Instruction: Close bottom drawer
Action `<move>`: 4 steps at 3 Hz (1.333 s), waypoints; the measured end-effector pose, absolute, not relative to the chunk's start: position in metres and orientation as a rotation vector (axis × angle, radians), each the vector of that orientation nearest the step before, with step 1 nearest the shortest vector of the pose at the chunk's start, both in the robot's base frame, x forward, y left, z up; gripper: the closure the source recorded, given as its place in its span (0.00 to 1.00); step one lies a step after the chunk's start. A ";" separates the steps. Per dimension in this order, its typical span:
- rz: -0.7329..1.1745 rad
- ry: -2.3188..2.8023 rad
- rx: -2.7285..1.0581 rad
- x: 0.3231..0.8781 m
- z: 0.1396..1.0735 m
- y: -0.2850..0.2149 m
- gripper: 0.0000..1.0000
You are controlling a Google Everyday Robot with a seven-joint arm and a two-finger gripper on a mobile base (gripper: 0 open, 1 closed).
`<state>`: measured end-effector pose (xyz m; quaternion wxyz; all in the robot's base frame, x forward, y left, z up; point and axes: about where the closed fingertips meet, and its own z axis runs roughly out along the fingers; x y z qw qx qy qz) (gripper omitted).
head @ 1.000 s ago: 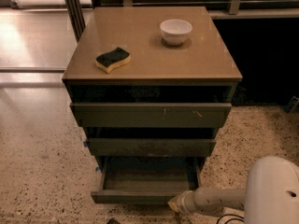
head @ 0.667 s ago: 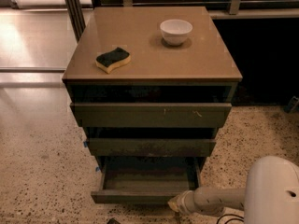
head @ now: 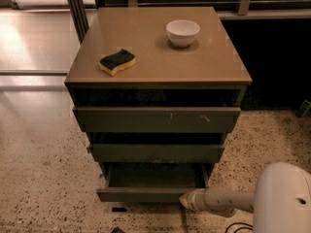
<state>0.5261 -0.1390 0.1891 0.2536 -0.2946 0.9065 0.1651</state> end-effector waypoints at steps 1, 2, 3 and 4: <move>0.366 2.447 -0.750 0.560 0.197 -0.157 1.00; 0.374 2.443 -0.753 0.562 0.196 -0.154 1.00; 0.392 2.416 -0.760 0.574 0.201 -0.158 1.00; 0.345 2.378 -0.727 0.617 0.214 -0.175 1.00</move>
Offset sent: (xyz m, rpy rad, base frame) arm 0.0312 -0.0159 0.0069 -0.0303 -0.0431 -0.0475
